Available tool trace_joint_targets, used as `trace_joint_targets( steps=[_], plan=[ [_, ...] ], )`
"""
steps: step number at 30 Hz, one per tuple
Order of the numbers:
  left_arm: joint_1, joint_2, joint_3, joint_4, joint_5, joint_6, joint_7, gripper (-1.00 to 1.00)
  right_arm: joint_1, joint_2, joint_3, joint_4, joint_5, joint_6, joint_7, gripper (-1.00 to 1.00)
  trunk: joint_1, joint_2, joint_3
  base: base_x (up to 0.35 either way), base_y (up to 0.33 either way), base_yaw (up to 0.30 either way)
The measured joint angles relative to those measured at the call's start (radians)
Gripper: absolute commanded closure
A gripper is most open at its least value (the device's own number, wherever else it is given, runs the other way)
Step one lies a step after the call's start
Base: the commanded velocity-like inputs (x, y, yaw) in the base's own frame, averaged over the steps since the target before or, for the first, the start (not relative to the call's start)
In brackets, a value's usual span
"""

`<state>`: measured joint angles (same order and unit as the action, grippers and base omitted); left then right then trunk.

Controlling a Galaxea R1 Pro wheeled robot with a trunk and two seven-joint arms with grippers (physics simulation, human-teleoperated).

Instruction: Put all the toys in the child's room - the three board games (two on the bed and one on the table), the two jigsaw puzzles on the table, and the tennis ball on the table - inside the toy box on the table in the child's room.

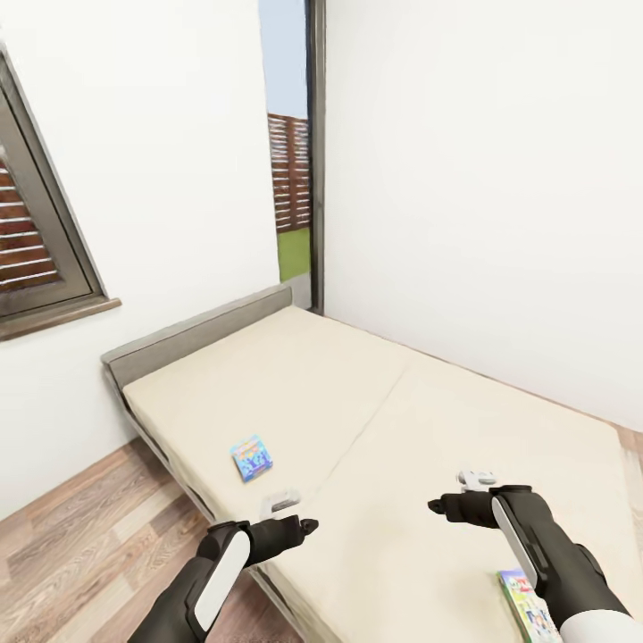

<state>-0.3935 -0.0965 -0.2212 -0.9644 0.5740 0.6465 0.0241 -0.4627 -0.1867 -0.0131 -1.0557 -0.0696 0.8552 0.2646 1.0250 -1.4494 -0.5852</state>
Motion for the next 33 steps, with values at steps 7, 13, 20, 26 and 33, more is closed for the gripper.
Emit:
trace_joint_targets(
  steps=[7,13,20,26,33],
  plan=[
    [0.000,0.000,0.000,0.000,0.000,0.001,0.000,-1.00,0.000,0.000,0.000,0.000,0.000,0.000,0.000,-1.00,0.000,0.000,0.000,0.000,0.001,0.294],
    [0.000,0.000,0.000,0.000,0.000,0.001,0.001,-1.00,0.000,0.000,0.000,0.000,0.000,0.000,0.000,-1.00,0.000,0.000,0.000,0.000,0.000,0.296],
    [0.000,0.000,0.001,0.000,0.000,0.001,0.000,-1.00,0.001,0.000,0.000,0.000,0.000,0.000,0.000,-1.00,0.000,0.000,0.000,0.000,0.000,0.296],
    [0.000,0.000,0.001,0.000,0.000,0.001,0.000,-1.00,0.001,0.000,0.000,0.000,0.000,0.000,0.000,-1.00,0.000,0.000,0.000,0.000,0.000,0.297],
    [0.000,0.000,0.001,0.000,0.001,0.002,0.000,-1.00,0.001,0.000,0.001,0.000,0.000,0.000,0.000,-1.00,0.000,0.000,0.000,0.000,0.000,0.297]
  ],
)
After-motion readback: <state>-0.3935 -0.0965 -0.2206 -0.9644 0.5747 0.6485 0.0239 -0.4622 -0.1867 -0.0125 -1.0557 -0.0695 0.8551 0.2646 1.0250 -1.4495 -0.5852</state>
